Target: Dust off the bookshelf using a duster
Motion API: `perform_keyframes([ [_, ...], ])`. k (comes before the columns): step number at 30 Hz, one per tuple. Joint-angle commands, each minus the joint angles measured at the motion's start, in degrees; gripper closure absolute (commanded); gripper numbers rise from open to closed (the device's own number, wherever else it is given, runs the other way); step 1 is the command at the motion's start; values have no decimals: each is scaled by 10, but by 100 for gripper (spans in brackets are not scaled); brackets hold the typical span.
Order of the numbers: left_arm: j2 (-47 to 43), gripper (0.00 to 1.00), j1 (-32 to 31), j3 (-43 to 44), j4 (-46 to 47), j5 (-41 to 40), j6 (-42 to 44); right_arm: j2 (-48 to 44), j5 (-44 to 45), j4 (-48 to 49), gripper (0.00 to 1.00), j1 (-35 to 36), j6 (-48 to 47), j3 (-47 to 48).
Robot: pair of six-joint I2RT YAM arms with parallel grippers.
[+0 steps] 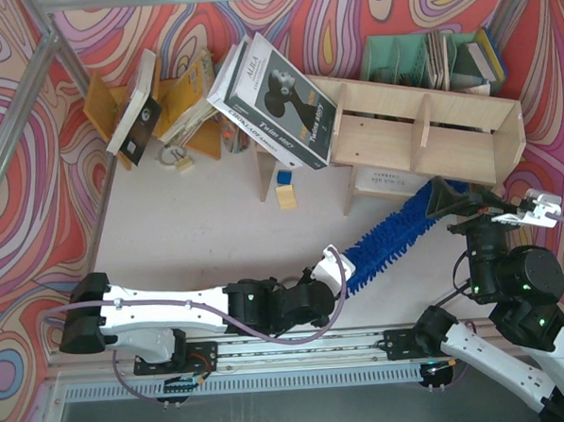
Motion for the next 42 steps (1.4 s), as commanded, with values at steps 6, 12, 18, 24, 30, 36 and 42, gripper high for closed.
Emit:
perform_keyframes([
  [6,35,100,35,11,102,-26,4,-14,10,-3,1,1,12,-4],
  [12,56,100,52,8,118,-64,-5,-23,13,-5,1,1,11,-8],
  [18,43,100,54,-15,129,-115,-40,-24,15,-8,1,1,10,-10],
  [24,14,100,54,-48,127,-166,-82,-25,16,-1,1,1,7,-14],
  [30,22,100,56,-46,99,-187,-119,-22,15,5,1,1,3,-14],
  [36,60,100,79,-20,51,-151,-153,-22,17,5,1,1,6,-14],
  [42,65,100,84,-20,49,-139,-153,-19,14,3,1,1,10,-13],
])
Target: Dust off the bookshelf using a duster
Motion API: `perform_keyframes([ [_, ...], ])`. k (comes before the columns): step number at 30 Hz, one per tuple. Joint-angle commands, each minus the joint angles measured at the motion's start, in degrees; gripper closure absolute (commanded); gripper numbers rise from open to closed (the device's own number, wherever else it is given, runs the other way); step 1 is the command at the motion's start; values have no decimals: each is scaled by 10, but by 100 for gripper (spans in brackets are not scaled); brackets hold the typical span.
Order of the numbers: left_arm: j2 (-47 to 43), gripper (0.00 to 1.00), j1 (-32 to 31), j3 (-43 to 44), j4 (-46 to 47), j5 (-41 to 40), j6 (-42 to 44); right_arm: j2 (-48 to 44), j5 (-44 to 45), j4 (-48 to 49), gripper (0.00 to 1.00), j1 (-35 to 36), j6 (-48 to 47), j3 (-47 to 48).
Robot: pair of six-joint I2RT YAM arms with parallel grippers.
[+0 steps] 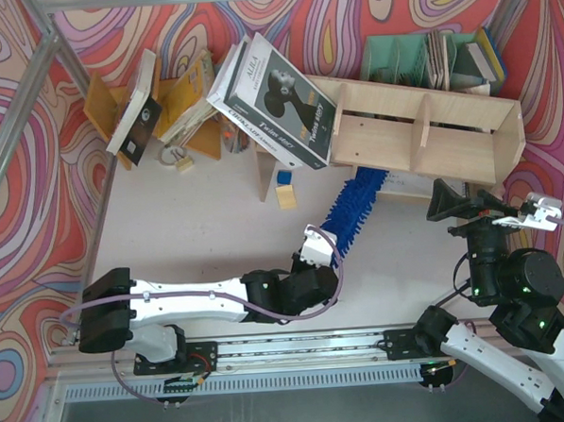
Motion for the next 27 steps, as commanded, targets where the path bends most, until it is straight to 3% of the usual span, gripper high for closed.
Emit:
perform_keyframes([
  [1,3,100,13,9,-13,-23,-26,-3,9,7,1,1,5,-2],
  [15,-43,100,13,7,28,-4,30,-9,8,3,1,1,3,3],
  [20,-24,100,8,41,41,54,69,-8,8,1,1,1,8,2],
  [27,10,100,-17,91,29,68,109,-8,10,1,1,1,7,1],
])
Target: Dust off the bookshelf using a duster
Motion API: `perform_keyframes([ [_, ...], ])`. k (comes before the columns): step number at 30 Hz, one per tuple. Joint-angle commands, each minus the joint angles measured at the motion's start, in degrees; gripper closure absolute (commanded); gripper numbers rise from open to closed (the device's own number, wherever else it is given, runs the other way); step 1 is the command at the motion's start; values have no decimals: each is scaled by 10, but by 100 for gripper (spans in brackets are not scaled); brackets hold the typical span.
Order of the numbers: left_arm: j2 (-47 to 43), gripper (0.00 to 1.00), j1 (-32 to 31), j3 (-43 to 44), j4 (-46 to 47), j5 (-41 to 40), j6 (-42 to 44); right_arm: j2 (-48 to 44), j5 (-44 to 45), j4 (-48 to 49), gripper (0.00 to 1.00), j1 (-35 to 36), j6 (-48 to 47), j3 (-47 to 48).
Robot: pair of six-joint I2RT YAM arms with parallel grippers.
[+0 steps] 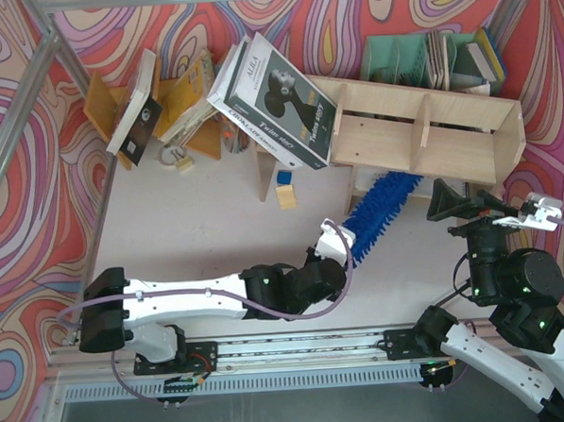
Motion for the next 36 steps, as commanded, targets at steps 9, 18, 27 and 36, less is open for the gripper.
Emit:
perform_keyframes([
  [9,-62,100,1,-49,-2,-47,-38,-9,8,1,1,1,5,-1],
  [18,-76,100,3,-47,-21,-87,-79,-8,7,-3,1,1,10,-2],
  [27,32,100,2,53,23,0,17,-13,7,-13,1,1,19,-4],
  [36,108,100,1,136,7,77,81,-11,8,-20,1,1,26,-1],
])
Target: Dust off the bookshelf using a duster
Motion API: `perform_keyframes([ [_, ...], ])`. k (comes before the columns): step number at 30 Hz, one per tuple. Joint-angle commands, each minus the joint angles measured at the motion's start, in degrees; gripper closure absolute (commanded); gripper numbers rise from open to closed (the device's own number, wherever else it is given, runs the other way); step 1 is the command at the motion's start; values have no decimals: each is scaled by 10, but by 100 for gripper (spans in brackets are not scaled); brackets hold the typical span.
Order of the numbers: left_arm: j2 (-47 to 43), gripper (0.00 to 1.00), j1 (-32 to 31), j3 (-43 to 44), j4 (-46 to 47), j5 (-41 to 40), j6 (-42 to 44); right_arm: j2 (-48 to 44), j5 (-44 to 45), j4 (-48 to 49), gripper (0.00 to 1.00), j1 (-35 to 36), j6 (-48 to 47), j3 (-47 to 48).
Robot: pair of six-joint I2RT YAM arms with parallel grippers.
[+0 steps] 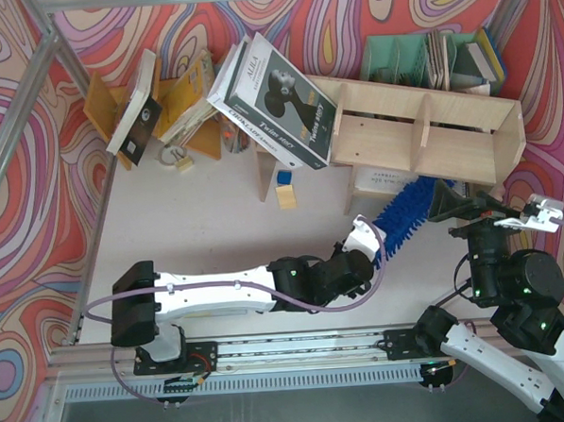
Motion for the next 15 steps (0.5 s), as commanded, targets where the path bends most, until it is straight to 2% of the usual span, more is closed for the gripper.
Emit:
perform_keyframes([
  [1,9,100,-1,24,22,24,39,-7,9,-12,1,1,11,-1],
  [10,-84,100,11,-70,26,-25,14,-5,9,-5,1,1,3,-5],
  [15,-73,100,12,-53,24,-16,25,0,8,1,1,1,2,-7],
])
